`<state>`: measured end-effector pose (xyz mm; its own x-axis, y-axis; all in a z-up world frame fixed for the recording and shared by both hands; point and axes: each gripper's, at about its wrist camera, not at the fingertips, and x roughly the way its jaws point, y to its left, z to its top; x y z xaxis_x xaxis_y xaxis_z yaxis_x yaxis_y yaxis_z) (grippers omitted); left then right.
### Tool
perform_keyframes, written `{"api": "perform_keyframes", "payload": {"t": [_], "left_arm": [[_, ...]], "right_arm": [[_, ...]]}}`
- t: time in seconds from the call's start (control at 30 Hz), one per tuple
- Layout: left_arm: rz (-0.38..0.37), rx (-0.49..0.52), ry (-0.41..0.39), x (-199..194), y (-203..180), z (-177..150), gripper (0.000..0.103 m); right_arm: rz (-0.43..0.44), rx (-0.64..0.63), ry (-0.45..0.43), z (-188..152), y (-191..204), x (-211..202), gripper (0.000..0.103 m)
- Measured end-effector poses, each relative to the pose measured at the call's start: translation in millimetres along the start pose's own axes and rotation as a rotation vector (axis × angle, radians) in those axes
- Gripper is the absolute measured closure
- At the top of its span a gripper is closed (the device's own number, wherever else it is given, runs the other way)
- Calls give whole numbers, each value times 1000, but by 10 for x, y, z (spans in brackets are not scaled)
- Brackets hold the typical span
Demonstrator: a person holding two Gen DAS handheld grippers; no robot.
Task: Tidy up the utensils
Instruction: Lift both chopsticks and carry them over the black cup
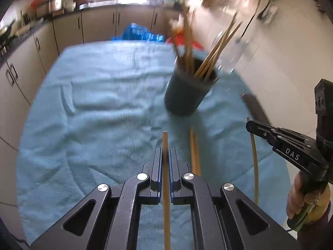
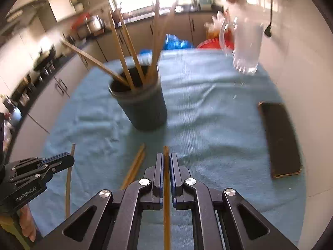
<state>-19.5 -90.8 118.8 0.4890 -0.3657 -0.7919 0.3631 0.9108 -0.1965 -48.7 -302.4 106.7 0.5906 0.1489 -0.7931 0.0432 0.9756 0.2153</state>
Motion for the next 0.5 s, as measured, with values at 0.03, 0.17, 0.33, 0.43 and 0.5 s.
{"api": "perform_keyframes", "payload": {"t": [0.03, 0.17, 0.33, 0.43, 0.5], "left_arm": [[5, 13, -30, -130, -30, -13, 98], [14, 50, -116, -526, -146, -71, 98], [52, 81, -202, -910, -232, -274, 98], [75, 100, -236, -1073, -270, -385, 98], [89, 122, -264, -1174, -344, -470, 98]], "right_arm": [[1, 0, -27, -8, 11, -112, 97], [1, -19, -123, -89, 87, -548, 97], [-2, -54, -196, -225, 180, -916, 97], [-3, -65, -232, -335, 223, -1098, 97], [-2, -70, -252, -400, 253, -1215, 97]]}}
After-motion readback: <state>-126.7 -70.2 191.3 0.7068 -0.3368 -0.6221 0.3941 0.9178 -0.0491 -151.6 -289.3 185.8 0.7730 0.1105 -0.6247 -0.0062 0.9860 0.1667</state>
